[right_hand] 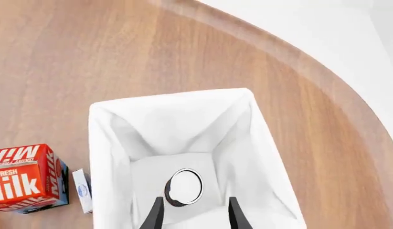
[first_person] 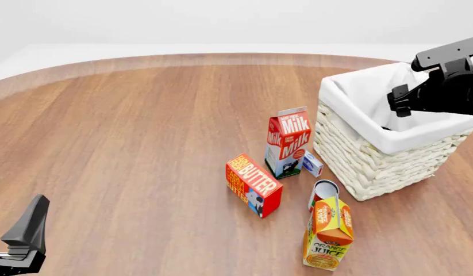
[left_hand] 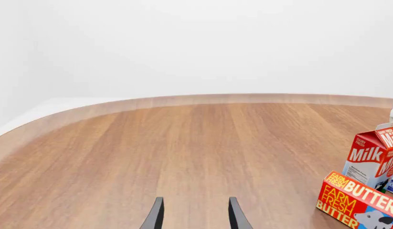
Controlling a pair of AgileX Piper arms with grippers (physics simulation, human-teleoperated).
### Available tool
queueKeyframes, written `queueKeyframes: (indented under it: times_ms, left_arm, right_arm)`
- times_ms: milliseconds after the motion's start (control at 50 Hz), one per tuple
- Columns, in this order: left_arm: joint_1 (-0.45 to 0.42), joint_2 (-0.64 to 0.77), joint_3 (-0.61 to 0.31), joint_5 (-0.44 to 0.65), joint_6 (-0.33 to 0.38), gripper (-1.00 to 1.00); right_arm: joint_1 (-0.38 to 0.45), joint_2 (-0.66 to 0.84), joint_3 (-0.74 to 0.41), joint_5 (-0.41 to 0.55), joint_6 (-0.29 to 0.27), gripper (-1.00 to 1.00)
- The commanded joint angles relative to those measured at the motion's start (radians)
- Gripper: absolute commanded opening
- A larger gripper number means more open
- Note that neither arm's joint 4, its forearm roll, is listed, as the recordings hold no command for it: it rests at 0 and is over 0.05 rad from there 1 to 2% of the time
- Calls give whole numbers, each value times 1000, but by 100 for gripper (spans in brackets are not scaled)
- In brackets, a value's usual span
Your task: Pick up the alphabet soup, and put it in the basket.
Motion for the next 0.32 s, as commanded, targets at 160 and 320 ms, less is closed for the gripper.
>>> queueKeyframes:
  times_ms: [160,320]
  left_arm:
    - [0,0,0,0,0,100]
    - [0,0,0,0,0,100]
  right_arm:
    - [6,-155,75,0,25,100]
    - [11,-208,110,10,22,100]
